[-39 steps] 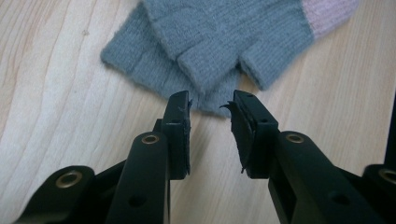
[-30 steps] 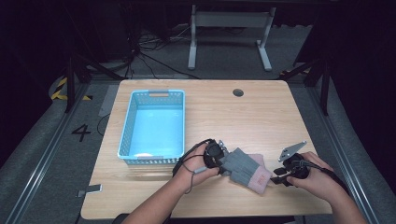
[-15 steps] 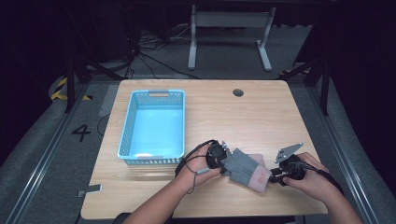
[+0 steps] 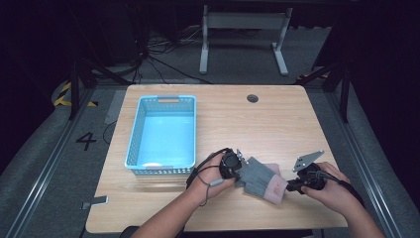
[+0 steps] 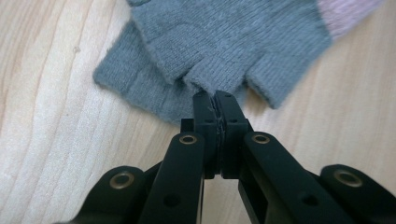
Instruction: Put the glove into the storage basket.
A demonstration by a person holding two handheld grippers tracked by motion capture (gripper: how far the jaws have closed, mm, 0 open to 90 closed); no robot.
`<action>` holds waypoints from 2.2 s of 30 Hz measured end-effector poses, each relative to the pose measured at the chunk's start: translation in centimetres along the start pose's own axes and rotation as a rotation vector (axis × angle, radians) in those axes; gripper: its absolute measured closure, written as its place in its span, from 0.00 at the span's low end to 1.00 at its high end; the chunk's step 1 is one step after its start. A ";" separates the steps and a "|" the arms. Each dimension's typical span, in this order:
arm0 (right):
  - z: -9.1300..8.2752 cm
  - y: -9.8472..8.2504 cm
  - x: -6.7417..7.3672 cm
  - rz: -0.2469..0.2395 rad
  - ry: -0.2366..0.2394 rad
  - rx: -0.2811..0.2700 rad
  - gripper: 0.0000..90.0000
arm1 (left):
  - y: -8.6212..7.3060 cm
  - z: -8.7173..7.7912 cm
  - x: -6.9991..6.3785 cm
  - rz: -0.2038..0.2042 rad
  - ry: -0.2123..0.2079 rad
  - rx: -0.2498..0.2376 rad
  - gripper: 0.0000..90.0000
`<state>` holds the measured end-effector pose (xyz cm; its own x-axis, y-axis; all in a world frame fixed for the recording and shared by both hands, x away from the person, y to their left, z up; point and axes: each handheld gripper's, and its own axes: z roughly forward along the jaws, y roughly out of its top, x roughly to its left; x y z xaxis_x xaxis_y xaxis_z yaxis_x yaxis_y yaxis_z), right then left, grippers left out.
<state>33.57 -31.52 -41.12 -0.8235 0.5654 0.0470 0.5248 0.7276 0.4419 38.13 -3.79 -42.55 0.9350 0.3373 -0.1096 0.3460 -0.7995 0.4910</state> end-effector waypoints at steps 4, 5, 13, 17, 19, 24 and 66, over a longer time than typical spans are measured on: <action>-0.8 0.1 0.0 0.009 -0.010 -0.018 0.95 | -0.1 -1.0 -0.4 0.006 -0.003 -0.022 0.99; -1.1 0.2 0.0 0.008 -0.017 -0.025 0.95 | -0.2 -1.3 -0.5 0.004 -0.004 -0.025 0.99; -2.3 1.1 -0.4 0.013 -0.043 -0.095 0.95 | -0.6 -2.7 -1.1 0.002 0.000 -0.057 0.99; -2.4 1.6 -0.8 0.021 -0.057 -0.125 0.95 | -0.9 -3.2 -1.4 -0.004 0.003 -0.061 0.99; -2.4 1.9 -0.9 0.028 -0.072 -0.135 0.96 | -1.0 -3.4 -1.5 -0.002 -0.002 -0.060 0.99; -1.9 2.7 -1.3 0.033 -0.081 -0.139 0.96 | -1.2 -3.3 -1.8 -0.006 -0.007 -0.052 0.99; 1.4 2.4 -4.0 0.113 -0.153 -0.073 0.94 | -1.5 -0.3 -1.1 -0.057 -0.058 0.030 0.89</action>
<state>38.38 -31.48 -41.51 -0.7148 0.6985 -0.0339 0.5906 0.6289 0.5056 36.59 -2.78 -42.91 0.9163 0.3544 -0.1868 0.4004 -0.7948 0.4561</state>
